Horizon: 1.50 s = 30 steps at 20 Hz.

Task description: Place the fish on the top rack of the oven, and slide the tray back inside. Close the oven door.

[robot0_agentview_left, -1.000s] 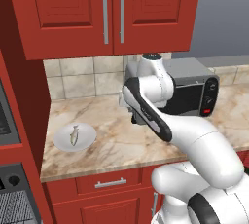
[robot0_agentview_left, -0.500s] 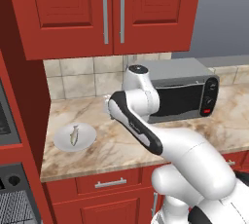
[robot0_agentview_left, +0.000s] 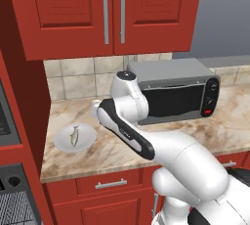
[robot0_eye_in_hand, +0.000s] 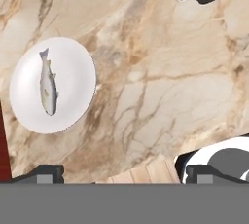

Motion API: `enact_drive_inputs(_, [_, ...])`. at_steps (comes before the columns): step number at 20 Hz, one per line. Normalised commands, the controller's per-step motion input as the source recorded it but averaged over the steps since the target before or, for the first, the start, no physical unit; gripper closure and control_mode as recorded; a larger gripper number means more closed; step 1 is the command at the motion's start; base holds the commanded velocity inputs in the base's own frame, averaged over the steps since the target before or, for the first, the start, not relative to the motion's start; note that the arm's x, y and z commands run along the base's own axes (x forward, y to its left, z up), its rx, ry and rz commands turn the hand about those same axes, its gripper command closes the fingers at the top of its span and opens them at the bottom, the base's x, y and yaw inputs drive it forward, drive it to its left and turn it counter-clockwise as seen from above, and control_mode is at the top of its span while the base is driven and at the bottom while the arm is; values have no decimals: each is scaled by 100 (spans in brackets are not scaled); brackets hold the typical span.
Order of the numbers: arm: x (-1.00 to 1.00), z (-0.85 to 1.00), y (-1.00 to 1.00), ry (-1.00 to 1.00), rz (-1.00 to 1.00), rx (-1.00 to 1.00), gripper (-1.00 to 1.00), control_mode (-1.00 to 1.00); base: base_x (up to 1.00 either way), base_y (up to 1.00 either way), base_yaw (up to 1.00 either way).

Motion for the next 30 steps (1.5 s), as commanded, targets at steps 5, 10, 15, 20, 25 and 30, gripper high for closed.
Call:
enact_drive_inputs(5, [11,-13,12,7,4,0,-100,-100,0,0,0])
enact_drive_inputs(10, [23,-30,18,10,6,0,-100,-100,0,0,0])
enact_drive_inputs(15, [25,-35,35,3,5,0,-100,-100,0,0,0])
enact_drive_inputs(20, [24,-29,37,0,2,0,-100,-100,0,0,0])
enact_drive_inputs(25, [33,-25,32,0,1,0,-100,-100,0,0,0])
enact_drive_inputs(30, [36,-22,32,1,1,0,-100,-100,0,0,0])
